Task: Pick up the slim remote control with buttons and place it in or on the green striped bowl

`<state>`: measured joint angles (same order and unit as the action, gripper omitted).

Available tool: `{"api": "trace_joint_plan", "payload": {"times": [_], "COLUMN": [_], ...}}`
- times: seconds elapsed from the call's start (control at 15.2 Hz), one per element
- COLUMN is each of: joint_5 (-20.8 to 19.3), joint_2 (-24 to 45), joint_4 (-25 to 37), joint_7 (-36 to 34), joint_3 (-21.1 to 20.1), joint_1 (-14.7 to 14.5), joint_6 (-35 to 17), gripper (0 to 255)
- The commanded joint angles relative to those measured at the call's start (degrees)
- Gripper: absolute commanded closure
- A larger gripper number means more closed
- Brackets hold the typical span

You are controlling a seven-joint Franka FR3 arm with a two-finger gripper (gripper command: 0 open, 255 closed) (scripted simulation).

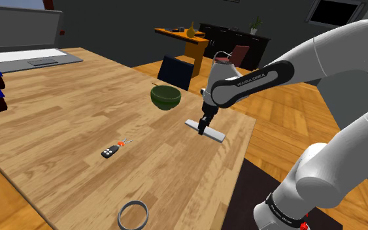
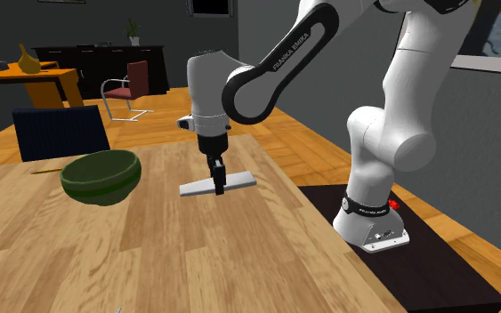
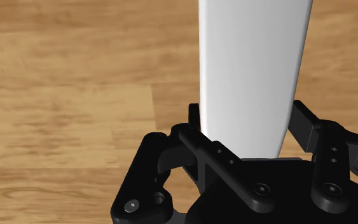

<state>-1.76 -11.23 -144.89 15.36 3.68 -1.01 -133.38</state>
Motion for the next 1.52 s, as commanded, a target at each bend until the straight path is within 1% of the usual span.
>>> {"api": "trace_joint_plan", "payload": {"times": [0.0,0.26,1.45], "joint_5": [0.0,0.0,-0.1], "joint_2": [0.0,0.0,-7.4], "joint_4": [0.0,0.0,7.8], "joint_7": [0.0,0.0,-0.1], "joint_3": [0.0,0.0,-0.3], "joint_1": [0.0,0.0,0.0], "joint_6": [0.0,0.0,15.2], "gripper": [255,255,255]}}
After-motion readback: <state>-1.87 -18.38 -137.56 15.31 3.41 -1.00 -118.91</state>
